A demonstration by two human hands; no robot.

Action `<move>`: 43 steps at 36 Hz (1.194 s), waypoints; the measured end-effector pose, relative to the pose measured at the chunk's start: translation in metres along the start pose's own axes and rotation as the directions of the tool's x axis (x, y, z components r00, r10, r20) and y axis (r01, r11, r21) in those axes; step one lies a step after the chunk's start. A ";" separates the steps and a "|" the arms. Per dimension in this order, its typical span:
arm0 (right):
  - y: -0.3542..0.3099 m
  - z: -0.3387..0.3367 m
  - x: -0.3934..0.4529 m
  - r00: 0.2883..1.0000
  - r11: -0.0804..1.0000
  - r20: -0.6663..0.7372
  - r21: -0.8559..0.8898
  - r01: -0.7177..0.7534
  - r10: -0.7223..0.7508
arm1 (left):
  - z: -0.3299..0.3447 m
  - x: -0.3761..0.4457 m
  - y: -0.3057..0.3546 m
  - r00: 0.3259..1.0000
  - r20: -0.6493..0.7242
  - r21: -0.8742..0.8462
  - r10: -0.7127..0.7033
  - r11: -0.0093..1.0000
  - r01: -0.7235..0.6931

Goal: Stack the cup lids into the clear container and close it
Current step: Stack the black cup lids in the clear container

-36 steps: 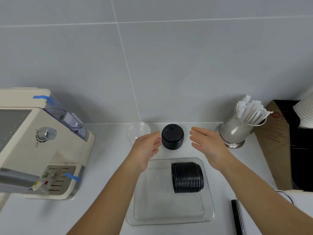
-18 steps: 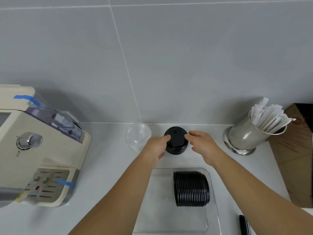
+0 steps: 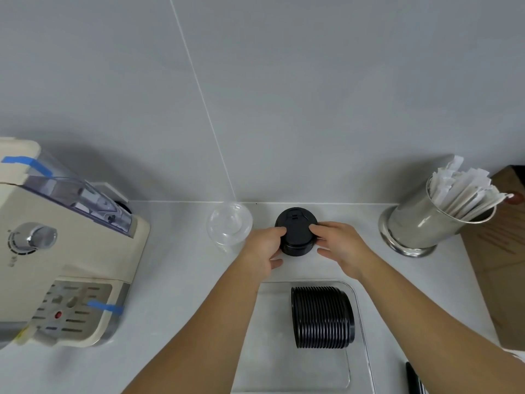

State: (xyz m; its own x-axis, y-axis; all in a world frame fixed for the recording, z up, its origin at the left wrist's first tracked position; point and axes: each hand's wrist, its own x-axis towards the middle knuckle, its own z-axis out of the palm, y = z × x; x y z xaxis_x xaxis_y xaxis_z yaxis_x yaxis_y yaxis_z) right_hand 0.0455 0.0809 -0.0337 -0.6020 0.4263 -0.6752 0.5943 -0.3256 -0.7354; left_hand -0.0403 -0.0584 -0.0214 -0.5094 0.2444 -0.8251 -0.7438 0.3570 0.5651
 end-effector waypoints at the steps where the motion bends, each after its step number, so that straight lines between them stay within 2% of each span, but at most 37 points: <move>1: 0.000 0.000 0.001 1.000 1.000 -0.003 0.006 -0.002 0.002 | 0.001 0.000 0.000 1.000 -0.003 0.004 0.002 1.000 -0.002; 5: 0.000 -0.002 0.002 1.000 1.000 -0.012 0.024 -0.014 0.014 | 0.003 -0.002 0.000 1.000 0.014 -0.005 0.006 1.000 -0.006; 10: -0.003 -0.005 -0.001 1.000 1.000 -0.027 0.027 0.000 0.000 | 0.004 -0.011 0.002 0.997 0.070 -0.098 0.020 0.995 -0.013; 16: -0.014 -0.014 -0.018 0.998 0.997 -0.007 0.052 0.060 -0.060 | 0.005 -0.025 -0.001 0.987 0.123 -0.180 0.105 0.980 -0.082; 22: -0.021 -0.011 -0.039 0.987 0.987 -0.049 0.025 0.156 -0.155 | 0.001 -0.045 -0.003 0.963 0.164 -0.202 0.215 0.963 -0.180; 27: -0.030 -0.014 -0.070 0.982 0.980 0.009 0.074 0.187 -0.188 | -0.006 -0.064 -0.008 0.942 0.180 -0.226 0.282 0.944 -0.239; 35: -0.037 -0.020 -0.113 0.943 0.946 0.109 0.125 0.299 -0.313 | -0.016 -0.099 -0.024 0.871 0.287 -0.272 0.400 0.905 -0.326; 39: -0.035 -0.022 -0.134 0.912 0.918 0.113 0.083 0.388 -0.395 | -0.020 -0.117 -0.029 0.823 0.356 -0.255 0.443 0.893 -0.370; 43: -0.032 -0.024 -0.154 0.894 0.898 0.092 0.067 0.434 -0.439 | -0.023 -0.131 -0.037 0.806 0.376 -0.233 0.457 0.889 -0.395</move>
State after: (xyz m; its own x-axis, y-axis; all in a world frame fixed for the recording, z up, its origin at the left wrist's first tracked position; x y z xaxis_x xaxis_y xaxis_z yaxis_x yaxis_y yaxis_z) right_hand 0.1320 0.0463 0.0947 -0.8479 0.4465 -0.2859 0.2364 -0.1642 -0.9577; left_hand 0.0438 -0.1247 0.0657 -0.5881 0.6991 -0.4067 -0.5604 0.0103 0.8281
